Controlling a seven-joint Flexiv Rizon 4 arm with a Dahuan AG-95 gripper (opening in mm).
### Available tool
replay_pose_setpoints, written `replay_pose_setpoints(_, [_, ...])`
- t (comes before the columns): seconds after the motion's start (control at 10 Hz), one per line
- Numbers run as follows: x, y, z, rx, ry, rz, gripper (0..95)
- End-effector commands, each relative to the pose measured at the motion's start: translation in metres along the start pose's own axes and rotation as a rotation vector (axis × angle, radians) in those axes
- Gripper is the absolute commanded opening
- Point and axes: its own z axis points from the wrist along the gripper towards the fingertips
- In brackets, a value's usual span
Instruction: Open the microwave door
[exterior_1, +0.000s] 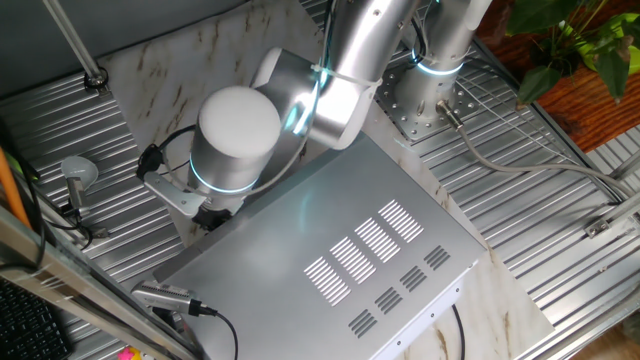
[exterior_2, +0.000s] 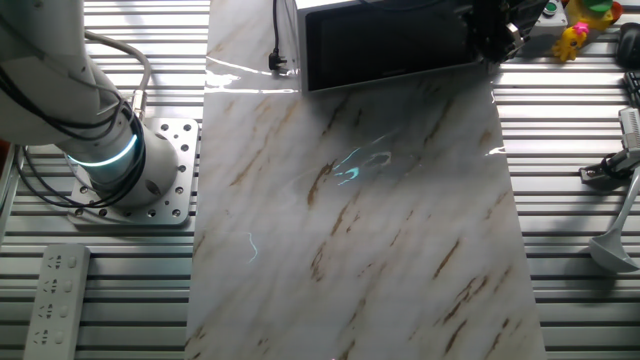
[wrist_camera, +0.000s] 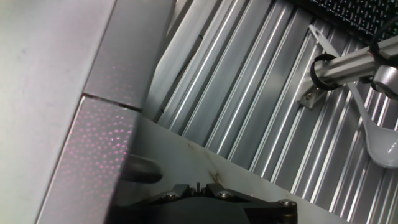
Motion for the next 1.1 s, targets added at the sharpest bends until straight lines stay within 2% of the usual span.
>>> replay_pose_setpoints(0.1, [-0.0027,0.0137,-0.0009,-0.001,-0.007,0.009,0.0])
replay_pose_setpoints(0.3, [-0.0027,0.0137,-0.0009,0.002,-0.004,0.014,0.0])
replay_pose_setpoints(0.5, [-0.0027,0.0137,-0.0009,0.022,0.009,0.015,0.0])
replay_pose_setpoints(1.1, [-0.0027,0.0137,-0.0009,0.011,0.01,0.02,0.0])
